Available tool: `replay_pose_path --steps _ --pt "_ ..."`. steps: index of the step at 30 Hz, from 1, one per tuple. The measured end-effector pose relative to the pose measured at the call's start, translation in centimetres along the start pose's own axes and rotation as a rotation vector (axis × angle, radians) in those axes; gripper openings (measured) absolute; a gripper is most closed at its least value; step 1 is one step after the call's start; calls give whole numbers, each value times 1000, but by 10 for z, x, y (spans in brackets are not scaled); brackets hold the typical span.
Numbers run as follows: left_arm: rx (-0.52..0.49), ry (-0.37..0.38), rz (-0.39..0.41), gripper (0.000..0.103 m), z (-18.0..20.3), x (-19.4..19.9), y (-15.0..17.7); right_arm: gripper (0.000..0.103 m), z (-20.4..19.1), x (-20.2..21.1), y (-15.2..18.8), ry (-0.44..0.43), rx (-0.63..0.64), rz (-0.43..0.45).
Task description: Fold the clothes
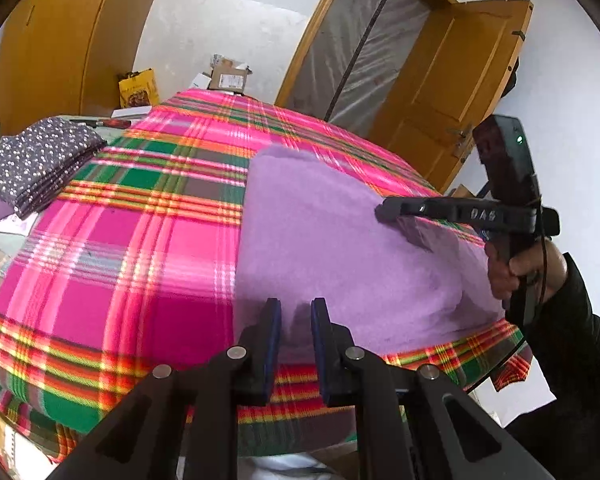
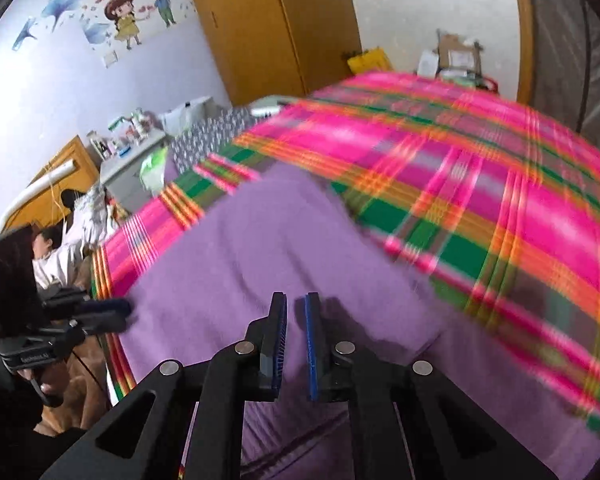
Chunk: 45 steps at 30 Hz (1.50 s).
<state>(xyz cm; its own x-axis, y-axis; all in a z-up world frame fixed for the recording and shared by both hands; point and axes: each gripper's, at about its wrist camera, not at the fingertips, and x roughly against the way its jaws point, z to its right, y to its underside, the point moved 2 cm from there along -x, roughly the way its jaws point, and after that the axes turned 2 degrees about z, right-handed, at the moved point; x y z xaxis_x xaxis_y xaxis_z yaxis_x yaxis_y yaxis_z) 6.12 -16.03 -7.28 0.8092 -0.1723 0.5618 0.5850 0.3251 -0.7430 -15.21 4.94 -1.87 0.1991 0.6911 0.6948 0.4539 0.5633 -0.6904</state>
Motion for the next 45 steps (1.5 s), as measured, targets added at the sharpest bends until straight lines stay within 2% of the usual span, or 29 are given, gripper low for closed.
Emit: replay_pose_path --steps 3,7,10,13,16,21,25,28,30,35,40,45 --pt "6 -3 0 15 -4 -4 -3 10 -5 -3 -18 -3 31 0" --pt "9 1 -10 15 -5 -6 2 10 -7 -31 -32 -27 68 -57" --pt "15 10 -9 15 -6 -5 4 9 13 -55 -35 5 38 -108" --pt "14 11 -10 15 -6 -5 4 7 29 -57 -38 26 -7 -99" --pt "11 8 -12 15 -5 -5 3 12 42 -53 -40 39 -49 -80" --pt "4 2 -10 15 -1 -4 1 12 32 -14 -26 12 -29 3" --pt "-12 15 -7 15 9 -3 0 12 21 -2 -4 16 17 3" --pt "-36 19 -12 15 20 -6 -2 10 27 -8 12 51 2 -34" --pt "-40 12 -15 15 24 -8 -3 11 26 -1 14 49 -15 -9" --pt "-28 -33 -26 15 32 -16 -6 13 2 18 20 1 8 52" --pt "-25 -86 -32 15 39 -21 -8 13 -23 23 44 -57 42 58" --pt "-23 -128 -40 15 44 -27 -12 13 -32 19 65 -43 92 52"
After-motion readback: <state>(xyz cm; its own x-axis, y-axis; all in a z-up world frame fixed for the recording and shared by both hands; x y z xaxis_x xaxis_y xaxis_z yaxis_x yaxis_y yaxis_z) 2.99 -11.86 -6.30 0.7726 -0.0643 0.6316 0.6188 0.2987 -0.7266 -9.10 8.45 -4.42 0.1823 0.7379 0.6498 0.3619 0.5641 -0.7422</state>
